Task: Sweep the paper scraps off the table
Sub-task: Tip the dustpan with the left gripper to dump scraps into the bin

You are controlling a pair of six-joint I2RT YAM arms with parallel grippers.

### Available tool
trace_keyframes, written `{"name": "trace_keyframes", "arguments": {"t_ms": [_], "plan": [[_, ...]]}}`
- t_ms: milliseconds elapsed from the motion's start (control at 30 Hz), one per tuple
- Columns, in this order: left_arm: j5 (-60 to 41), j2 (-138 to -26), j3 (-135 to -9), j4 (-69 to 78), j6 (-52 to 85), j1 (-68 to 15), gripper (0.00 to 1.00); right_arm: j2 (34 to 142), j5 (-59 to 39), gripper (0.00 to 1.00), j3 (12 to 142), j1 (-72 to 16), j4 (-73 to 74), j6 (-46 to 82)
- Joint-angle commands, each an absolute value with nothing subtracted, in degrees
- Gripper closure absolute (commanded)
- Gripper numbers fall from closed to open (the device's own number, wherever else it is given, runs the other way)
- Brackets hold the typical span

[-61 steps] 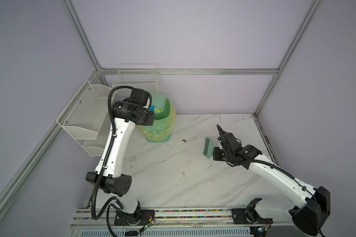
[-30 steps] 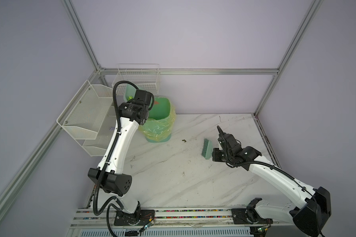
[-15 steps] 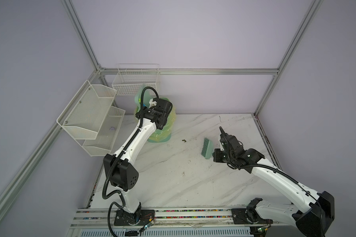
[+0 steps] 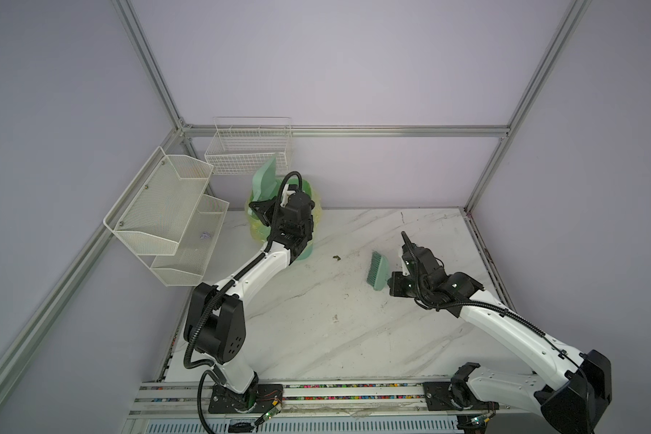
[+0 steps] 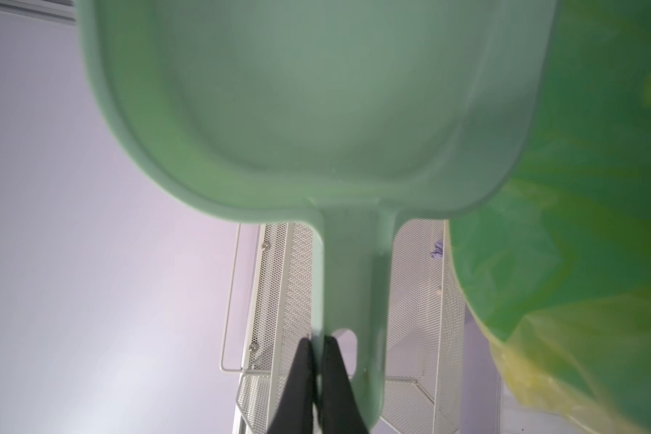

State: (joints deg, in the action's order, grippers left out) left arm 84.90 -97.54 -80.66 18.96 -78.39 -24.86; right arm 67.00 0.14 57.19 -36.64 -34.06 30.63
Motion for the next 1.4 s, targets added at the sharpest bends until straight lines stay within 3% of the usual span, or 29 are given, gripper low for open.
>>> {"name": "trace_keyframes", "arguments": {"t_ms": [0,267,433,533,633,700,800,967,1367], "plan": [[81.65,-98.60,-79.27,41.05,-92.10,-25.49,1.00,65.90,-0.15,1.00,57.02,-36.39,-32.48,30.93],[82.25,-99.50,-80.68,40.60,-91.13,-25.57,1.00,65.13,0.00,1.00,56.95,-36.39,-32.51,31.29],[82.97,-98.16,-81.02,33.09,-83.65,-25.91,1.00,65.79,0.00,1.00,57.19,-36.39,-32.43,31.20],[82.99,-96.68,-83.35,16.85,-70.51,-25.93,1.00,66.07,0.00,1.00,57.27,-36.39,-32.15,31.19],[79.77,-95.33,-89.37,-11.44,-47.30,-26.10,1.00,66.34,-0.09,1.00,57.37,-36.39,-31.91,31.28],[74.95,-95.39,-95.84,-32.23,-30.21,-26.14,1.00,66.38,-0.17,1.00,57.39,-36.34,-31.77,31.38],[67.34,-96.23,-102.92,-48.69,-15.59,-25.71,1.00,66.39,-0.30,1.00,57.63,-36.43,-31.77,31.54],[70.04,-97.02,-104.22,-49.56,-14.90,-25.80,1.00,66.75,-1.31,1.00,58.34,-36.39,-31.56,31.54],[59.26,-97.16,-113.35,-62.45,-6.53,-30.80,1.00,68.47,-2.31,1.00,61.29,-36.33,-30.52,32.30]]}}
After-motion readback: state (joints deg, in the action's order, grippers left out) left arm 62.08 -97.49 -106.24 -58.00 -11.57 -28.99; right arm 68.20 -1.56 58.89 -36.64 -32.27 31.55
